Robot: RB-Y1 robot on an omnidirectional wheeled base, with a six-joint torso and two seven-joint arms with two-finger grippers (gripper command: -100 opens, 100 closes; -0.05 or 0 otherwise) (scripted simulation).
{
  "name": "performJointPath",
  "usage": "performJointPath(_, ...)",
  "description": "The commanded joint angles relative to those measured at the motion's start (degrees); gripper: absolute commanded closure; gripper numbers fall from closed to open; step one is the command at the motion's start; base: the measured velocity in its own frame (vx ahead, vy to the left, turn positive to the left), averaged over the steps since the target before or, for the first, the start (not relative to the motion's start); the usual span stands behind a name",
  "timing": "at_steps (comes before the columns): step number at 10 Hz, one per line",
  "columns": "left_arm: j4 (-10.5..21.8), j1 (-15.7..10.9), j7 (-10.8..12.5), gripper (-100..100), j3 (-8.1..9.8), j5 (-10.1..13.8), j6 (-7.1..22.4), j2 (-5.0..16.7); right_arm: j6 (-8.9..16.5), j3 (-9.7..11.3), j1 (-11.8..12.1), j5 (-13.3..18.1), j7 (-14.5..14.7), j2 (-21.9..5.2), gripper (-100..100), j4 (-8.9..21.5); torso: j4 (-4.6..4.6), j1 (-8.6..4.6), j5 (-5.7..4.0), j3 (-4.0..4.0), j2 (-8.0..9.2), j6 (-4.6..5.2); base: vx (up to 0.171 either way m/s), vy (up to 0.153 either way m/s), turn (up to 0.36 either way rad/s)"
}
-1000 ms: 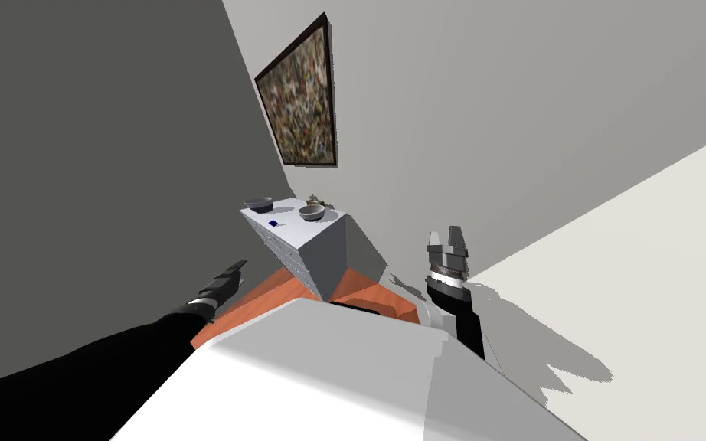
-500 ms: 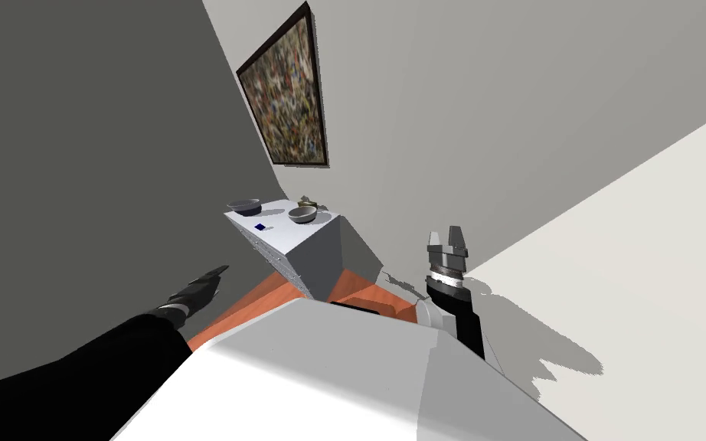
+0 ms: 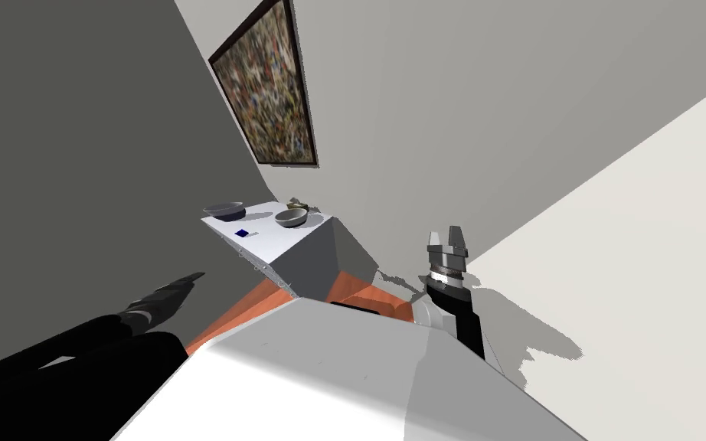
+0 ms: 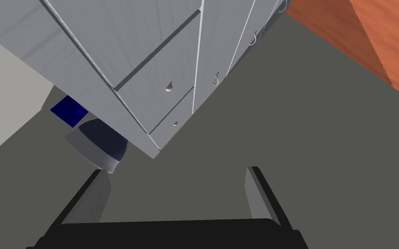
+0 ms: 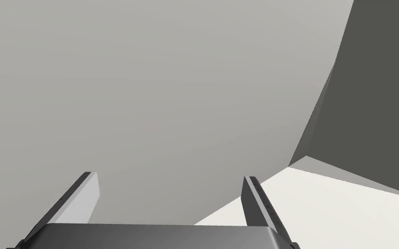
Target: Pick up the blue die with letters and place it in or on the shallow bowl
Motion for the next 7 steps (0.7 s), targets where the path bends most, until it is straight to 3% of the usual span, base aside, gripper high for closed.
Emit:
performJointPath(1, -0.3, 0.6, 0.1, -100, 0.86, 0.2, 1.9, 0.6, 0.0, 0.0, 0.0, 0.0, 0.0, 0.0, 0, 0.0, 0.00, 0.00, 0.00, 0.00, 0.00, 0.00, 0.053, -0.003, -0.064)
performJointPath(3, 0.8, 3.6, 0.5, -100, 4.44, 2.3, 5.5, 4.9, 0.0, 0.0, 0.0, 0.0, 0.0, 0.0, 0, 0.0, 0.00, 0.10, 0.03, 0.01, 0.01, -0.01, 0.073, 0.006, -0.160)
performJointPath(4, 0.8, 3.6, 0.5, -100, 4.44, 2.3, 6.3, 5.0, 0.0, 0.0, 0.0, 0.0, 0.0, 0.0, 0, 0.0, -0.01, 0.11, 0.03, -0.04, -0.06, 0.01, 0.067, 0.016, -0.065)
performJointPath(6, 1.8, 6.0, 0.9, -100, 7.53, 4.0, 9.5, 9.1, 0.0, 0.0, 0.0, 0.0, 0.0, 0.0, 0, 0.0, 0.00, 0.15, 0.04, -0.01, -0.02, -0.01, 0.078, 0.017, -0.149)
performJointPath(7, 1.8, 6.0, 0.9, -100, 7.53, 4.0, 10.0, 9.2, 0.0, 0.0, 0.0, 0.0, 0.0, 0.0, 0, 0.0, -0.02, 0.15, 0.04, -0.06, -0.09, 0.00, 0.061, 0.029, -0.072)
